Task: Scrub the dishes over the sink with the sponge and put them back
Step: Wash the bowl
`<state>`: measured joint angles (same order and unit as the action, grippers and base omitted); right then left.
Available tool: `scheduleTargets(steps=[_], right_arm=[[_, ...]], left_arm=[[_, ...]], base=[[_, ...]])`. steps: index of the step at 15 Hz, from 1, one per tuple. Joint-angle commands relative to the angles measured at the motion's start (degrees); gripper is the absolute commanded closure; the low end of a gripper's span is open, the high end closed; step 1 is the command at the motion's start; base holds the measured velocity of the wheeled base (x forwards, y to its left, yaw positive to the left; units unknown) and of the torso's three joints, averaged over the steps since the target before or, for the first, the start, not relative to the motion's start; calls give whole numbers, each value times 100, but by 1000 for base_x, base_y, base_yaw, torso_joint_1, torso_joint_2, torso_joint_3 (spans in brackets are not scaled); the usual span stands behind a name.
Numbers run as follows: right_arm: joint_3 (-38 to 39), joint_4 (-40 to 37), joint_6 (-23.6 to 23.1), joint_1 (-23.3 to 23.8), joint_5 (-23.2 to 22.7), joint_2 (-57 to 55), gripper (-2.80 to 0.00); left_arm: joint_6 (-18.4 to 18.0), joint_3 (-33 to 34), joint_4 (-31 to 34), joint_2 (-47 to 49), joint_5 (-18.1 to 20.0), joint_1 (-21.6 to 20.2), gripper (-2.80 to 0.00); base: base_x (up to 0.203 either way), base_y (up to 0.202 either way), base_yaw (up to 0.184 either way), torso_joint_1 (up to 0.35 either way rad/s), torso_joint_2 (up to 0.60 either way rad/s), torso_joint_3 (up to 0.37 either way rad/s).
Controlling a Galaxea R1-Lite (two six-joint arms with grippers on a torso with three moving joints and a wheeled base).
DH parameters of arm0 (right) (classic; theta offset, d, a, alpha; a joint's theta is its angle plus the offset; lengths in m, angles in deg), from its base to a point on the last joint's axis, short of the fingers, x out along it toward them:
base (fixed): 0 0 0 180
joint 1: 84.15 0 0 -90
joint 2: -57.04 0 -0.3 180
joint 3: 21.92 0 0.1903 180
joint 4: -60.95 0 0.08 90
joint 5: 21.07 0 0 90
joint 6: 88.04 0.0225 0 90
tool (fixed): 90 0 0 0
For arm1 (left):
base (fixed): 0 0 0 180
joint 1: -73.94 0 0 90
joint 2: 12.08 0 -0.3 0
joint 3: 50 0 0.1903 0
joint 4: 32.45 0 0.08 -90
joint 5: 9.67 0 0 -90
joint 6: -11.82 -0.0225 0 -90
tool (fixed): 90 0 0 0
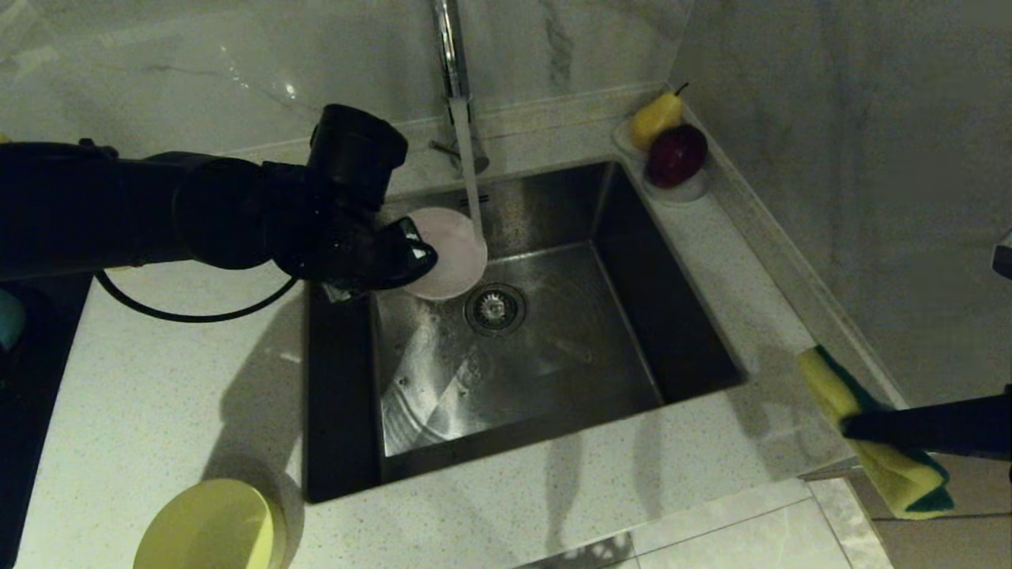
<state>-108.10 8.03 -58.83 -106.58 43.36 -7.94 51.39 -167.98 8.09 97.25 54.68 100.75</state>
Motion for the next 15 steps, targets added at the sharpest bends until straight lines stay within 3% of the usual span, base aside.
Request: scheduleTargets(steps=[1,3,6,9,13,15], right_arm=[[-2,-16,23,-25,-36,4,0],[15,-16,15,-25,-36,4,0],[13,-16,15,-25,-36,-23,0],[15,-16,15,-33,-79,-5,0],[15,-16,15,-33,-80,-5,0],[6,-16,15,-33,-89,4,0]], left_arm=[[-423,289,-839,-176,-482,-7,0],[-983,817,-1964,-390,-591,-9,0],[-2329,1687,-3949,-704,-625,-9,0],[-3407,2583,-5696,-882,-704,-16,0],[-4250,3199,-7511,-939,-597,-23,0],[-4823,3359,-8280,-960,-234,-26,0]], base=[[0,0,0,0,0,0],[0,0,0,0,0,0],[0,0,0,0,0,0],[0,0,0,0,0,0],[0,0,0,0,0,0],[0,0,0,0,0,0]])
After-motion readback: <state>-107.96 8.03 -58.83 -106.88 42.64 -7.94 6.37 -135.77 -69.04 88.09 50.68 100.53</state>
